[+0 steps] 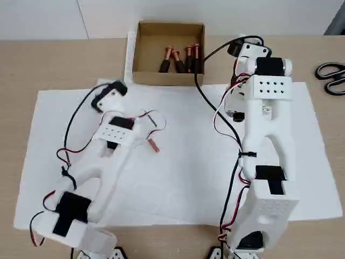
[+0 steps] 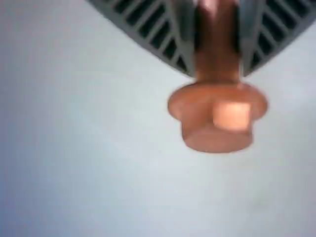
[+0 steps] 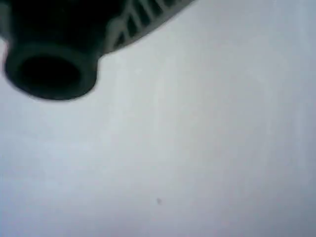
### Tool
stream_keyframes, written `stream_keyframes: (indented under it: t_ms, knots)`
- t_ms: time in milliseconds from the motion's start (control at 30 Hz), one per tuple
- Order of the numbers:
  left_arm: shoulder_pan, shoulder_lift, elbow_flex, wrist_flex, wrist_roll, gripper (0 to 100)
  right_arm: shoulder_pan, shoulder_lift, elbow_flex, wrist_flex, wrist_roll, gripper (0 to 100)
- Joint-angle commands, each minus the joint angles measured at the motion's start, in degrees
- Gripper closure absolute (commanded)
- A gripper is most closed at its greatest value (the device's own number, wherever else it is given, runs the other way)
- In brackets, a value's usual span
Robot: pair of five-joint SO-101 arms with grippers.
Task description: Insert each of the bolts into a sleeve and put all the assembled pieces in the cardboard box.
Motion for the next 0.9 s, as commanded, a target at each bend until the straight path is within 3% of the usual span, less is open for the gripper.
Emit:
stream_keyframes:
  t_ms: [0,200,400,500,700,867]
  knots:
    - [0.8,-7.4,-8.3,7.7,-9.8,99,0.0,-3.8,0.0,0.5,-0.4,99.5]
    - [-1.2,-9.1,-10.7,20.6,-30.3,99,0.0,-3.8,0.0,0.5,-0.4,99.5]
    - [-6.2,-6.6,-10.6,22.1,-48.8,99,-0.1,-3.8,0.0,0.5,-0.4,99.5]
    - [-7.9,-6.2,-10.7,23.1,-52.6,99,-0.1,-3.8,0.0,0.5,-0.4,99.5]
    - [-11.7,-6.2,-10.7,21.5,-45.8,99,-0.1,-3.9,0.0,0.5,-0.4,99.5]
    - [-11.9,-6.2,-8.8,21.2,-49.0,99,-0.1,-3.9,0.0,0.5,-0.4,99.5]
